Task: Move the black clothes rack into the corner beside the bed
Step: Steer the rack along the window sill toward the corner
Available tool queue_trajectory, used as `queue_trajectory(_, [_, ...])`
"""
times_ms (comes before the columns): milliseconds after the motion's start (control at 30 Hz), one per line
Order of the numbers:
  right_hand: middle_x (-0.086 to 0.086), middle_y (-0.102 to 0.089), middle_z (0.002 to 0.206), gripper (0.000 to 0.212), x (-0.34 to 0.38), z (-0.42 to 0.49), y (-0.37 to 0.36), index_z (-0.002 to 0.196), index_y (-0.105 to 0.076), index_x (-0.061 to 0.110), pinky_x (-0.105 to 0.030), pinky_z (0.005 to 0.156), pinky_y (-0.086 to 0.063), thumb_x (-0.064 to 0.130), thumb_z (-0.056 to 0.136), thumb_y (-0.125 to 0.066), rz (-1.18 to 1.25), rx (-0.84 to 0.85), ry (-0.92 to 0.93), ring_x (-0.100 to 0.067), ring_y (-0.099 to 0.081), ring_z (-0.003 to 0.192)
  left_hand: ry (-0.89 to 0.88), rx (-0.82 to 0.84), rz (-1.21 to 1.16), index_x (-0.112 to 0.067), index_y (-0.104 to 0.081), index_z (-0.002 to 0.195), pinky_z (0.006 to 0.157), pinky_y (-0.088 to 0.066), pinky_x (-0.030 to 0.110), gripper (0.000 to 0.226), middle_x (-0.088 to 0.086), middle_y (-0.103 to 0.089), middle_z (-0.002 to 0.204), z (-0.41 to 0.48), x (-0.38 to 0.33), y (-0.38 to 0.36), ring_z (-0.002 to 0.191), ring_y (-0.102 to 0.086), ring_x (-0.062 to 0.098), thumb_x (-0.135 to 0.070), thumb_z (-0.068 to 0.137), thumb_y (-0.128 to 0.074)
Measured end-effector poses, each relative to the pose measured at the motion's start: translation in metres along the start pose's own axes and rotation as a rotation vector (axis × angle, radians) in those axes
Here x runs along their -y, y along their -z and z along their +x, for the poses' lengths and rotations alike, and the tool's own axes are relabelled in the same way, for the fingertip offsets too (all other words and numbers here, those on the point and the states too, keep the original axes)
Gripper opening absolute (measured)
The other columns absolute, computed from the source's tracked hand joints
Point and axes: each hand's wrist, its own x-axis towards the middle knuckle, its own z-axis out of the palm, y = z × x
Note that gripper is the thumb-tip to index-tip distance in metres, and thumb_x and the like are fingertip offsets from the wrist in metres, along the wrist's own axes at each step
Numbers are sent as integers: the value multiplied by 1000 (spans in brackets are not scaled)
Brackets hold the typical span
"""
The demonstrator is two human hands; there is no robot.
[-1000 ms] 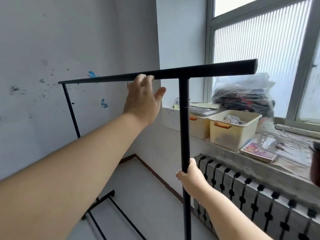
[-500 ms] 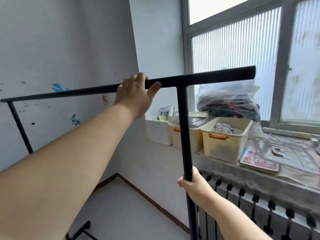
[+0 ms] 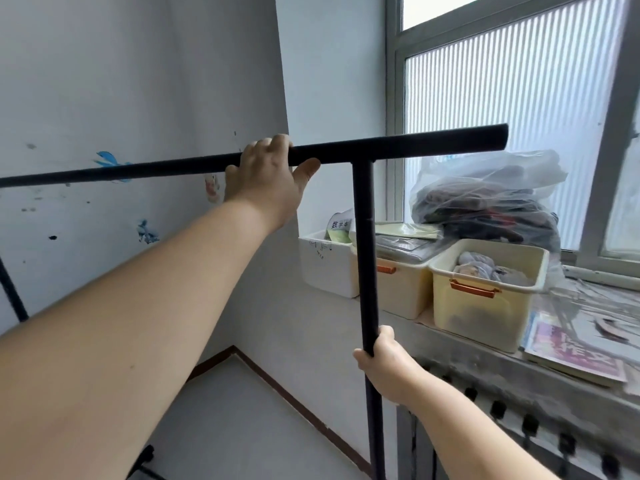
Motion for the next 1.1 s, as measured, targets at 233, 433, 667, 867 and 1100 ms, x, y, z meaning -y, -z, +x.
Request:
queue_trajectory(233, [-3,-51,83,26,15,79,-14,110,-31,15,-30,57,-39,30,95,-46,25,94,59,-16,-46,65,45,-25,27,-16,-47,116,92,-40,49,51,7,-55,122,41,38,-42,119,-44,29,-58,90,-35])
queue_trajectory(433, [-6,-49,87,28,36,145,-21,115,-31,11,-31,61,-39,28,97,-45,19,198,128,-19,-46,71,95,-28,48,-14,-47,116,94,-40,50,50,9,-55,121,78,69,-79,118,-43,30,-55,90,-38])
queue_trajectory(667, [-8,-45,88,31,63,212,-39,119,-32,4,-30,58,-34,23,99,-43,20,245,187,-20,-41,72,169,-25,140,-16,-47,117,94,-40,50,47,7,-55,122,114,108,-112,119,-43,29,-54,91,-38])
queue_trajectory(867, [-7,-40,82,28,82,274,-70,119,-32,0,-30,57,-30,17,97,-41,66,235,185,-20,-36,70,200,-32,195,-16,-47,117,91,-40,50,47,9,-55,122,146,147,-144,118,-44,31,-54,91,-38])
queue_trajectory(1100, [-6,-48,89,20,109,341,-100,104,-34,8,-31,63,-41,21,95,-46,41,189,186,-21,-47,72,191,-99,191,-13,-47,115,89,-41,48,50,10,-55,121,182,198,-188,117,-43,31,-56,90,-38])
